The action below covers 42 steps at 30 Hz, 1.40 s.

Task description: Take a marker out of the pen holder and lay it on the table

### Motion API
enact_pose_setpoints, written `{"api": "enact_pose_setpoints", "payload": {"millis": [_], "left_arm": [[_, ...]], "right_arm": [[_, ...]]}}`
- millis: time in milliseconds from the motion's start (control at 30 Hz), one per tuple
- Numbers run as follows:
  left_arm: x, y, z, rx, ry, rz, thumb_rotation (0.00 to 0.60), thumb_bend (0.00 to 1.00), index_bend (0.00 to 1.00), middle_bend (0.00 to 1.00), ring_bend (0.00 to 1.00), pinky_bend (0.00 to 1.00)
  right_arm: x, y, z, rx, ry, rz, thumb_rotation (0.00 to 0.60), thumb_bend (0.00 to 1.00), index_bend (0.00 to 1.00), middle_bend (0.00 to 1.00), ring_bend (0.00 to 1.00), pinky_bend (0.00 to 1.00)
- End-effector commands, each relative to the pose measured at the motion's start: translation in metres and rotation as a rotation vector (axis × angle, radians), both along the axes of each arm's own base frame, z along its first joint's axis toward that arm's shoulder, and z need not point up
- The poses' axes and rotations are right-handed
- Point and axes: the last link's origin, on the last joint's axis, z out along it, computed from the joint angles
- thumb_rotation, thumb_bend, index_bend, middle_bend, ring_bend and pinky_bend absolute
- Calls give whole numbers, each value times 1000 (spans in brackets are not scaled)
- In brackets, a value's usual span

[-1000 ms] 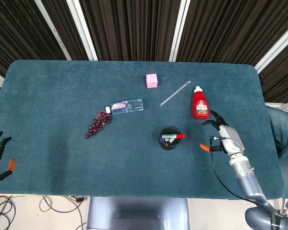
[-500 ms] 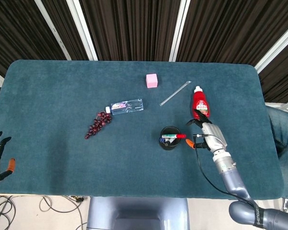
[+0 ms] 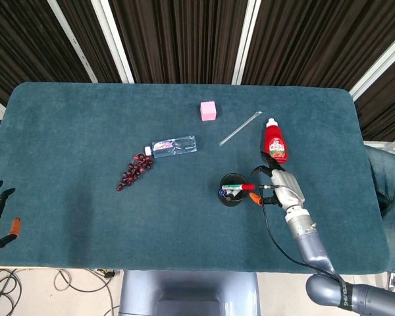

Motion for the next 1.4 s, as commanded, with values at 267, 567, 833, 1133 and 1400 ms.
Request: {"api": "enact_pose_setpoints", "payload": {"millis": [267,567,833,1133,1400], "left_arm": [[-1,1,1,10,0,11,600,431,143,18,0,0],[-1,0,1,9,-1,10,600,432,143,18,0,0],[-1,0,1,9,-1,11,600,432,143,18,0,0],[-1,0,1,8,-1,10,600,431,143,17,0,0],[-1,0,1,7,-1,11,600,431,143,17,0,0]], "right_arm": [[2,-4,-10,10,4,-2,600,404,463,0,76,196],[3,-4,-12,15,-2,-2,600,440,487,0,76,196],[2,-5,-14,17,-3,-6,600,442,502,0,76,196],[-1,-4,-15,26,-6,-15,600,444,502,0,76,196],[-2,-4,-16,28,-8,-18,600,443,513,0,76,196]]}}
